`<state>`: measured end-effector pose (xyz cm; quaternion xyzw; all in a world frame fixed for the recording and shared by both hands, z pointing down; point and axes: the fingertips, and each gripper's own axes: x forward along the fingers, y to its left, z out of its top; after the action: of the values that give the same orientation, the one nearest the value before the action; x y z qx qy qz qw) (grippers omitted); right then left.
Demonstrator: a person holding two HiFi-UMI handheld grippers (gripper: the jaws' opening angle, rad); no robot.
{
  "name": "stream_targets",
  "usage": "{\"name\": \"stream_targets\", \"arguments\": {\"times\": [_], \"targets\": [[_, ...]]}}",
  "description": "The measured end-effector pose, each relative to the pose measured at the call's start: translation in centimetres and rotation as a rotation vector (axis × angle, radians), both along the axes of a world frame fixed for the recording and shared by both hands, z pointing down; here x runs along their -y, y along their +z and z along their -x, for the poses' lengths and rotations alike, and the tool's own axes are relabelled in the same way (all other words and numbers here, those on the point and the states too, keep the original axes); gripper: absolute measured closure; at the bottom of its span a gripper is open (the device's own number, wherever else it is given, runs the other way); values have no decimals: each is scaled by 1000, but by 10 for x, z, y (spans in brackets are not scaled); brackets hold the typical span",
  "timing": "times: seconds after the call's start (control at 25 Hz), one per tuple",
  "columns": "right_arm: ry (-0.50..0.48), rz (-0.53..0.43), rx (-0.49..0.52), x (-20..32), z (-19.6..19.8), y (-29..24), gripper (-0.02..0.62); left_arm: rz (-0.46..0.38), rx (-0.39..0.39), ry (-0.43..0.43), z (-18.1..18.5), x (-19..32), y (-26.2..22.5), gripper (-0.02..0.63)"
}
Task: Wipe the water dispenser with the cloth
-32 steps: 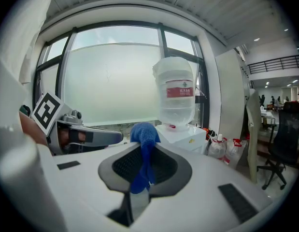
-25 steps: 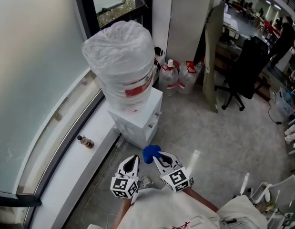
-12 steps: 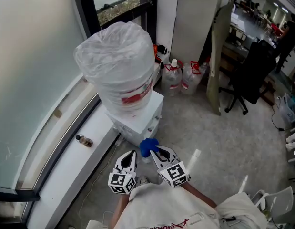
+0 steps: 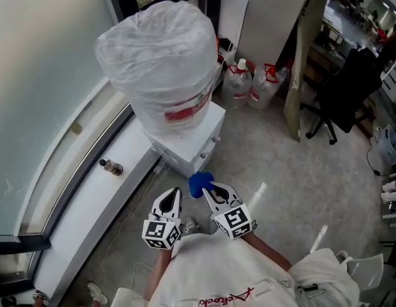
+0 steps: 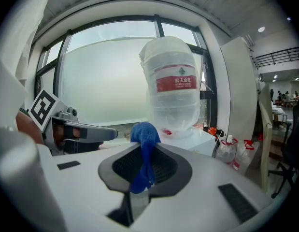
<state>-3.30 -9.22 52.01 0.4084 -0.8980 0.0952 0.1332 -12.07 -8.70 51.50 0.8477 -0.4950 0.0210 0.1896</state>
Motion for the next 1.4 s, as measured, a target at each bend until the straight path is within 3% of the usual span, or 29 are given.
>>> {"name": "stream_targets", "arguments": {"times": [0.4, 0.72, 1.4], "targets": [[-10, 113, -36, -32, 8, 43, 545, 92, -9, -5, 14, -23, 36, 594], [-6, 140, -56, -37, 7, 61, 545, 95, -13, -4, 13, -29, 37, 594], [17, -5, -67, 94, 29, 41, 545, 104, -10, -58, 26, -40, 37, 594]]}}
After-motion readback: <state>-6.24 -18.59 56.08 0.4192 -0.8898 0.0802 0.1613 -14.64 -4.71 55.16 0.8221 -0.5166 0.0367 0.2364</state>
